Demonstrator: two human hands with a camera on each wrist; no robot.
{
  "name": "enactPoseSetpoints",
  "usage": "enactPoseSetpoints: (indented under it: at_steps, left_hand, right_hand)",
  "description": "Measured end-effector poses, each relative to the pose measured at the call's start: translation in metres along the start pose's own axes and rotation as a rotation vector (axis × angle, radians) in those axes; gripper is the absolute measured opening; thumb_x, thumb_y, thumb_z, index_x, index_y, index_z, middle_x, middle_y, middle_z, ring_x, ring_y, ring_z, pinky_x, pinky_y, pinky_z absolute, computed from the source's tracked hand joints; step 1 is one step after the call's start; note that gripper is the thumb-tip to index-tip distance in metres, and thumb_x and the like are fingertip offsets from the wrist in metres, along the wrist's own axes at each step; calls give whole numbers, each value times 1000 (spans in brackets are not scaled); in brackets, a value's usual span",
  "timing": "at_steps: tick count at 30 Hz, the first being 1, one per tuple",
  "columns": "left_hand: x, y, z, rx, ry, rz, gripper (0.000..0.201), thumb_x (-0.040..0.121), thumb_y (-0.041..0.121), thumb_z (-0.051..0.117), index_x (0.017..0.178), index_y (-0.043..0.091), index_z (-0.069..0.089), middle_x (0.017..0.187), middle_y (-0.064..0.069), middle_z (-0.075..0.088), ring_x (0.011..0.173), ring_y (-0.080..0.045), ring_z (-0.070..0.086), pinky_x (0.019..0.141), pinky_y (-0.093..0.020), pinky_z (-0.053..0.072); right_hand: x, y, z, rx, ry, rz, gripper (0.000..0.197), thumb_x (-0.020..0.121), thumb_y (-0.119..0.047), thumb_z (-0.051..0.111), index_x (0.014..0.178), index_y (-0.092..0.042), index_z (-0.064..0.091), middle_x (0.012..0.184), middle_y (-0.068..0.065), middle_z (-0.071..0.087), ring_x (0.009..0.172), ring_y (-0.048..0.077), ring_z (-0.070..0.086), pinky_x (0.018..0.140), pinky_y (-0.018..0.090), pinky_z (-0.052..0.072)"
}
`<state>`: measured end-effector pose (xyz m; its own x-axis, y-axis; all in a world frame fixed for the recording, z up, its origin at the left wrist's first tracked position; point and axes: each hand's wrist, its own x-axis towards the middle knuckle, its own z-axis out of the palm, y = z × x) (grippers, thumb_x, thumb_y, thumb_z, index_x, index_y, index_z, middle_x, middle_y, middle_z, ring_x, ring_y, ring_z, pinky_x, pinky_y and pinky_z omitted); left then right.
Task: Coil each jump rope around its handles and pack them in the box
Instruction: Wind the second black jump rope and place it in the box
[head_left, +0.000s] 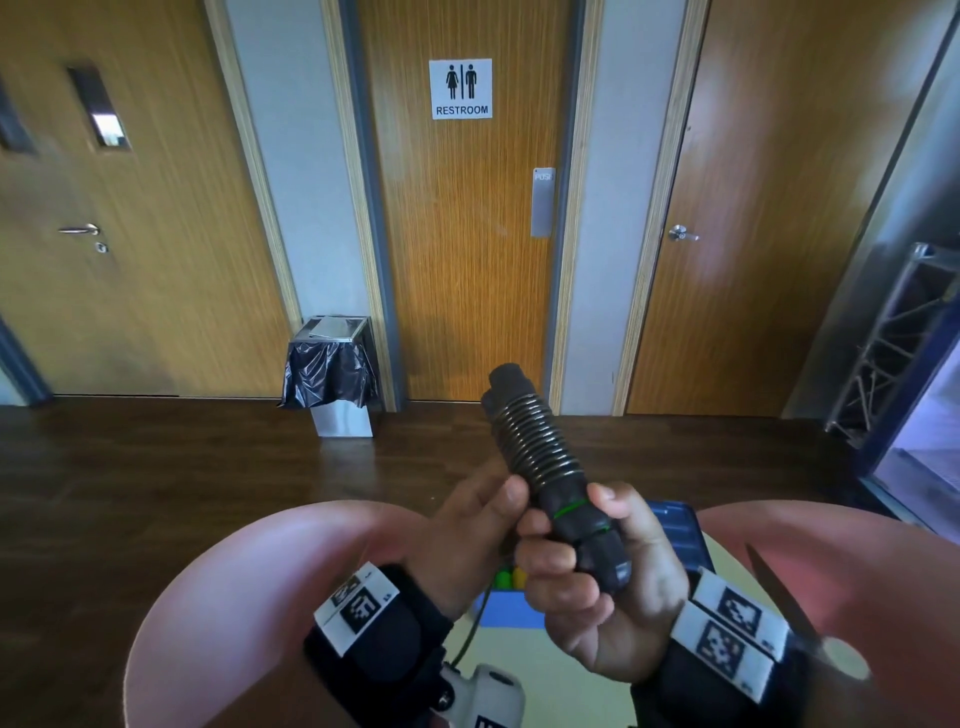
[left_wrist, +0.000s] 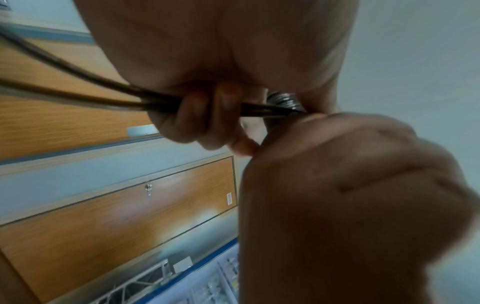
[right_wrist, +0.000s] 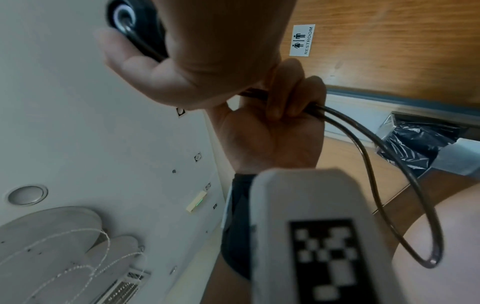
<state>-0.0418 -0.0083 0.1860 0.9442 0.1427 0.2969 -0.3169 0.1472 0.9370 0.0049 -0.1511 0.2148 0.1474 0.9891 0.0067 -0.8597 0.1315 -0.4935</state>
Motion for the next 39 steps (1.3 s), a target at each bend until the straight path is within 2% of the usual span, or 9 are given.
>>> enactPoseSetpoints:
  at_steps: [5,11,16,22,27,30,33,36,39]
  left_hand:
    - [4,-1,-3,-102,13,-48,70,72,67,74,82,-1,60,46,-1,48,33,-15,47,38,-19,40]
    - [17,-15,-15,155,263,-70,55,74,65,72,92,13,75,91,-6,76,86,-28,71,80,-40,57]
    - [21,-19,0,291,258,-100,57,62,68,77,90,19,77,91,-5,77,90,-25,74,90,-58,54]
    - [29,-27,12,299,121,-134,47,74,66,71,98,26,74,102,-6,76,100,-26,72,95,-57,51]
    - [36,-30,36,267,29,-159,43,102,42,37,87,13,65,65,9,68,59,-1,62,60,-13,45]
    - [45,-50,42,364,-67,-163,46,95,61,46,77,21,59,63,-3,51,56,-17,44,55,-25,34]
    - [55,-74,43,493,-61,-276,23,92,44,56,73,32,60,60,2,39,53,-14,32,52,-31,24]
    - [61,-94,46,681,-105,-315,22,95,45,55,77,33,58,61,4,42,55,-15,37,55,-34,28]
    - [68,-99,50,877,-106,-315,25,101,38,51,79,27,54,60,7,47,54,-10,42,57,-31,34]
  right_hand:
    - [-1,-11,-11,-388,125,75,65,75,-58,60,105,-1,65,88,17,65,70,29,67,59,29,52]
    - [2,-24,-19,-797,619,-302,57,73,-44,74,116,-7,64,105,21,71,95,37,71,83,52,58]
    - [1,-35,-29,-1202,702,-380,66,69,-73,72,105,-19,68,88,6,75,80,20,73,76,41,60]
    - [-14,-46,-40,-1155,638,-399,35,84,-36,69,95,-2,68,60,-6,66,55,4,63,51,16,47]
    - [-38,-63,-63,-1072,627,-342,23,92,-19,67,96,3,68,63,4,69,51,12,64,45,21,47]
    - [-55,-79,-77,-986,702,-365,19,92,-18,67,97,0,72,80,16,74,65,23,70,53,26,51]
    - [-76,-110,-98,-770,799,-481,23,91,-17,67,95,5,71,84,25,69,68,33,64,55,33,49]
    - [-103,-141,-125,-677,881,-542,35,85,-24,74,93,9,67,80,24,58,73,37,51,64,46,39]
    - [-134,-161,-152,-604,931,-557,34,80,-29,74,95,1,68,74,15,66,69,33,61,68,44,47]
